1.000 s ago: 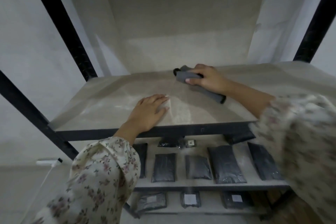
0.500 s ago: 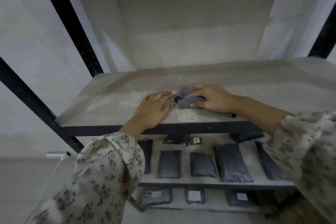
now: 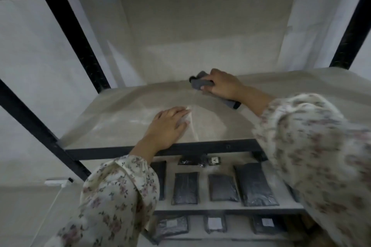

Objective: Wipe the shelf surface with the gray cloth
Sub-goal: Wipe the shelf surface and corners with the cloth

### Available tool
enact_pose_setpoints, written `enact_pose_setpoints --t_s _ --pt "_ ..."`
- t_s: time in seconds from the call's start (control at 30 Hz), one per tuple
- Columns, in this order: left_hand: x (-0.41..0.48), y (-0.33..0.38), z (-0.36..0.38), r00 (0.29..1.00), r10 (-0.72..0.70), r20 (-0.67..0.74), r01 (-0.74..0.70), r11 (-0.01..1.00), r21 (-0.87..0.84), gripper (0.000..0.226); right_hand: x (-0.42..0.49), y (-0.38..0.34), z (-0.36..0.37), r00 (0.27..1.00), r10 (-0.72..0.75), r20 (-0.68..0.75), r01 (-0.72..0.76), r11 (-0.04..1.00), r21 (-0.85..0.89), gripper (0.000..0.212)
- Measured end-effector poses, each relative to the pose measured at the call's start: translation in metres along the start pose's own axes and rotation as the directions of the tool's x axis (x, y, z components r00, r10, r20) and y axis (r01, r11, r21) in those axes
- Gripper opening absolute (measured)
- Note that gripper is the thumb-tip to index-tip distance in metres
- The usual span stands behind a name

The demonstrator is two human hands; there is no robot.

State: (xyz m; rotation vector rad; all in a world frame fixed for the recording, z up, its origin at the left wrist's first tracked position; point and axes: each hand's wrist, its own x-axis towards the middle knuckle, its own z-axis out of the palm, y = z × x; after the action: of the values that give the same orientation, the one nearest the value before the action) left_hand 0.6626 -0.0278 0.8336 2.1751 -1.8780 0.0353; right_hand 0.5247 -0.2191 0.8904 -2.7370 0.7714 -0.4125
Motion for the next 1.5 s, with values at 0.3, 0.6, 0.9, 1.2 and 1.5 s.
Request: enact_pose_setpoints --t_s 0.3,0.6,0.9,1.2,1.5 --pt "0.002 0.000 0.001 0.998 -0.032 -0.055 0.028 0.997 -0.076 0.041 -0.052 -0.020 0.023 0.968 -0.200 0.152 0.198 0.980 0.031 0.035" --pt "-0.003 0.006 -0.004 0.999 -0.020 -0.043 0.017 0.996 -0.085 0.039 -0.132 -0.043 0.005 0.902 -0.338 0.268 0.256 0.919 0.298 0.032" --pt "0.004 0.000 -0.004 0.999 -0.045 -0.013 0.044 0.996 -0.082 0.050 -0.001 0.017 0.009 0.880 0.472 -0.055 -0.457 0.872 0.176 0.048" --pt "0.009 -0.008 -0.001 0.998 -0.059 -0.022 0.057 0.996 -0.064 0.065 0.068 -0.032 0.053 0.881 0.470 -0.057 -0.438 0.853 0.283 0.051" --pt "0.010 -0.013 -0.003 0.997 -0.065 0.036 0.066 0.998 -0.021 0.052 0.079 0.020 0.025 0.934 0.327 -0.143 -0.331 0.944 -0.001 0.037"
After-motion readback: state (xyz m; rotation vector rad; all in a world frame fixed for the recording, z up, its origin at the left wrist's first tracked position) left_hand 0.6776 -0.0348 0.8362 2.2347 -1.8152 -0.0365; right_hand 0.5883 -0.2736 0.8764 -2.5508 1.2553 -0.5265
